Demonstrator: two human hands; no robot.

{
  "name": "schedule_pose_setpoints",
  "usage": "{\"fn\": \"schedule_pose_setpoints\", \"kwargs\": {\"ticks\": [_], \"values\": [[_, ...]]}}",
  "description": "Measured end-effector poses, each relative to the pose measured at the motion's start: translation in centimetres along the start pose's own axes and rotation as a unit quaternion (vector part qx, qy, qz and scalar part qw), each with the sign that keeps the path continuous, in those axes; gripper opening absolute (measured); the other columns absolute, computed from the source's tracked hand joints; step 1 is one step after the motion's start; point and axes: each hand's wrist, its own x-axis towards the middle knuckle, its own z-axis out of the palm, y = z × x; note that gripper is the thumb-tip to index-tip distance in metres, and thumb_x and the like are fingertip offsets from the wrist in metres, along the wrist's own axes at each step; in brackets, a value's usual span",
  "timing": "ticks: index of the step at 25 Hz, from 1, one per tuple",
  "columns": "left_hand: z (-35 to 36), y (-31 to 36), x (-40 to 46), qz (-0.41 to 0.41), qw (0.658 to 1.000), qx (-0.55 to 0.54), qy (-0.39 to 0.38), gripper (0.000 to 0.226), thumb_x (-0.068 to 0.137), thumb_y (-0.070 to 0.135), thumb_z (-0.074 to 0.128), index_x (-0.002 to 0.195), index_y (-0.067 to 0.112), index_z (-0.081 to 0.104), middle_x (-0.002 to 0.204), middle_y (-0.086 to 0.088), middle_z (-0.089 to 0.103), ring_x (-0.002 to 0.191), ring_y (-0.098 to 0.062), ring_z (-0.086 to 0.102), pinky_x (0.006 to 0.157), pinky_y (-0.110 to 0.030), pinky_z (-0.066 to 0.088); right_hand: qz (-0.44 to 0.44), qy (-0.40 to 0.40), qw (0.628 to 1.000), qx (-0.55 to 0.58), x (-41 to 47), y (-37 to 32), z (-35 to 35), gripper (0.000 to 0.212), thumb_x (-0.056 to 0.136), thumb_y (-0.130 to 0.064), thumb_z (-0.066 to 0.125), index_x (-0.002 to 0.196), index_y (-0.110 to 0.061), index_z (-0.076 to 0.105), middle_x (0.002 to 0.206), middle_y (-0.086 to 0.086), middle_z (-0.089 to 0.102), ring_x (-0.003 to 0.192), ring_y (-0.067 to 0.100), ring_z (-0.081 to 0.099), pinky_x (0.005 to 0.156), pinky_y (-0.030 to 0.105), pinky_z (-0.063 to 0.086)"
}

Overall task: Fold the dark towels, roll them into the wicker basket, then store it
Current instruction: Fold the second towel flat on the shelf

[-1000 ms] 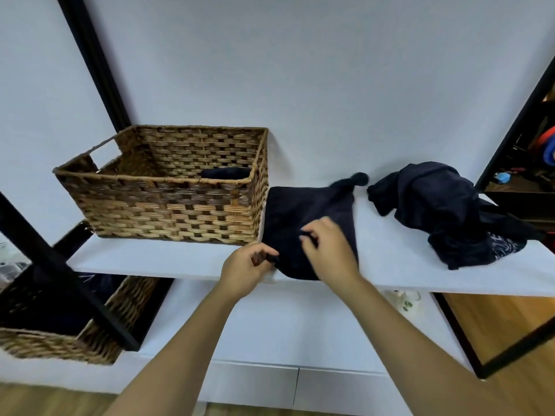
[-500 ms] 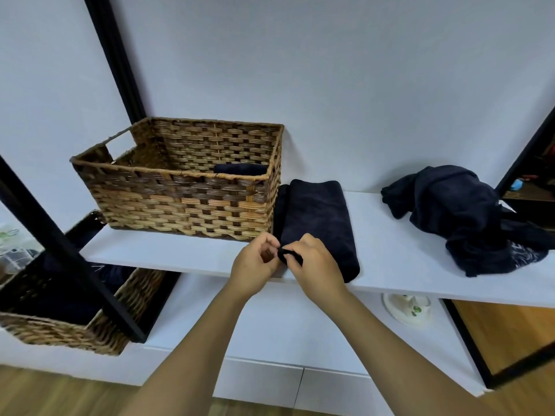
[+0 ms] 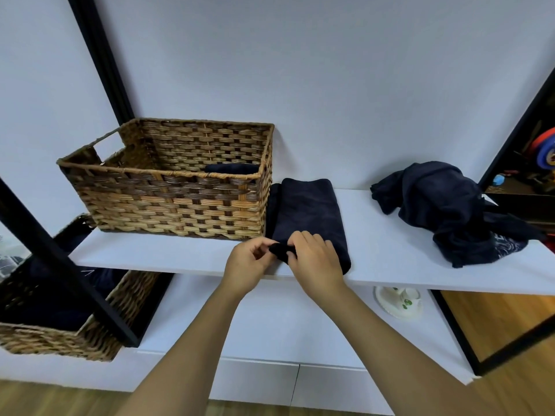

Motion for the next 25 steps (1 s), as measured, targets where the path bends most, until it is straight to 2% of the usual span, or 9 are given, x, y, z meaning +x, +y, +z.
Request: {"fn": "schedule_pose_setpoints", "kwargs": {"ticks": [3, 6, 8, 11, 13, 18, 21, 25], "values": [[-0.1, 0.2, 0.0, -0.004, 0.999, -0.030, 0.016, 0.028, 0.092, 0.004, 0.068, 0.097, 0.030, 0.076, 0.079, -0.002, 0.071, 0.075, -0.017, 0.064, 0.072, -0.034, 0.052, 0.037, 0.007, 0.995, -0.094, -0.9, 1.3, -0.2, 0.031, 0.070, -0.004, 0.078, 0.086, -0.019, 0.055, 0.082, 0.002, 0.054, 0.070, 0.022, 0.039, 0.065, 0.035, 0.031], [-0.3, 0.4, 0.0, -0.006, 0.999, -0.040, 0.015, 0.024, 0.092, 0.005, 0.070, 0.096, 0.028, 0.076, 0.078, -0.005, 0.071, 0.073, -0.016, 0.062, 0.070, -0.032, 0.050, 0.063, 0.035, 0.986, -0.149, -1.7, 3.2, -1.4, 0.048, 0.046, 0.010, 0.079, 0.076, -0.016, 0.052, 0.074, 0.005, 0.049, 0.066, 0.021, 0.028, 0.059, 0.035, 0.027], [-0.4, 0.3, 0.0, -0.009, 0.999, -0.043, 0.014, 0.027, 0.092, 0.006, 0.070, 0.094, 0.032, 0.076, 0.078, -0.006, 0.070, 0.072, -0.017, 0.061, 0.069, -0.034, 0.048, 0.086, 0.032, 0.981, -0.168, -2.4, 4.5, -2.0, 0.043, 0.051, 0.011, 0.076, 0.075, -0.015, 0.051, 0.073, 0.004, 0.047, 0.065, 0.022, 0.029, 0.058, 0.036, 0.026], [-0.3, 0.1, 0.0, -0.007, 0.999, -0.030, 0.008, 0.030, 0.091, 0.006, 0.071, 0.092, 0.036, 0.076, 0.080, -0.006, 0.070, 0.073, -0.024, 0.061, 0.069, -0.038, 0.050, 0.136, 0.009, 0.977, -0.163, -3.1, 5.9, -2.9, 0.030, 0.063, -0.002, 0.072, 0.074, -0.015, 0.047, 0.067, 0.001, 0.041, 0.059, 0.024, 0.033, 0.058, 0.035, 0.026], [-0.2, 0.1, -0.1, -0.010, 1.000, -0.025, 0.002, 0.031, 0.090, 0.006, 0.071, 0.092, 0.036, 0.075, 0.080, -0.006, 0.070, 0.072, -0.022, 0.060, 0.069, -0.038, 0.049, 0.150, -0.017, 0.976, -0.160, -3.5, 6.2, -3.2, 0.024, 0.074, -0.009, 0.065, 0.078, -0.016, 0.042, 0.067, -0.002, 0.042, 0.058, 0.026, 0.038, 0.061, 0.035, 0.026], [-0.1, 0.7, -0.1, -0.028, 0.999, -0.030, -0.002, 0.033, 0.091, 0.005, 0.071, 0.090, 0.038, 0.076, 0.084, -0.009, 0.070, 0.075, -0.018, 0.061, 0.074, -0.037, 0.051, 0.183, -0.023, 0.982, -0.044, -4.7, 6.8, -3.2, 0.004, 0.097, -0.024, 0.051, 0.098, -0.021, 0.049, 0.086, -0.005, 0.057, 0.080, 0.025, 0.053, 0.073, 0.036, 0.033], [-0.3, 1.5, -0.3, -0.032, 0.999, -0.031, 0.003, 0.029, 0.092, 0.006, 0.071, 0.091, 0.035, 0.077, 0.084, -0.011, 0.070, 0.073, -0.017, 0.061, 0.074, -0.035, 0.049, 0.220, -0.025, 0.975, 0.020, -4.7, 6.4, -3.8, 0.007, 0.099, -0.028, 0.045, 0.099, -0.022, 0.049, 0.083, -0.006, 0.060, 0.079, 0.023, 0.056, 0.076, 0.036, 0.036], [-0.6, 4.1, -1.2, 0.000, 0.999, -0.045, 0.020, 0.021, 0.090, 0.001, 0.071, 0.091, 0.021, 0.076, 0.094, -0.017, 0.064, 0.068, -0.003, 0.056, 0.069, -0.020, 0.047, 0.221, 0.013, 0.972, 0.077, -4.2, 5.6, -6.2, 0.004, 0.094, -0.018, 0.046, 0.097, -0.020, 0.048, 0.078, -0.005, 0.055, 0.071, 0.024, 0.055, 0.064, 0.036, 0.044]]}}
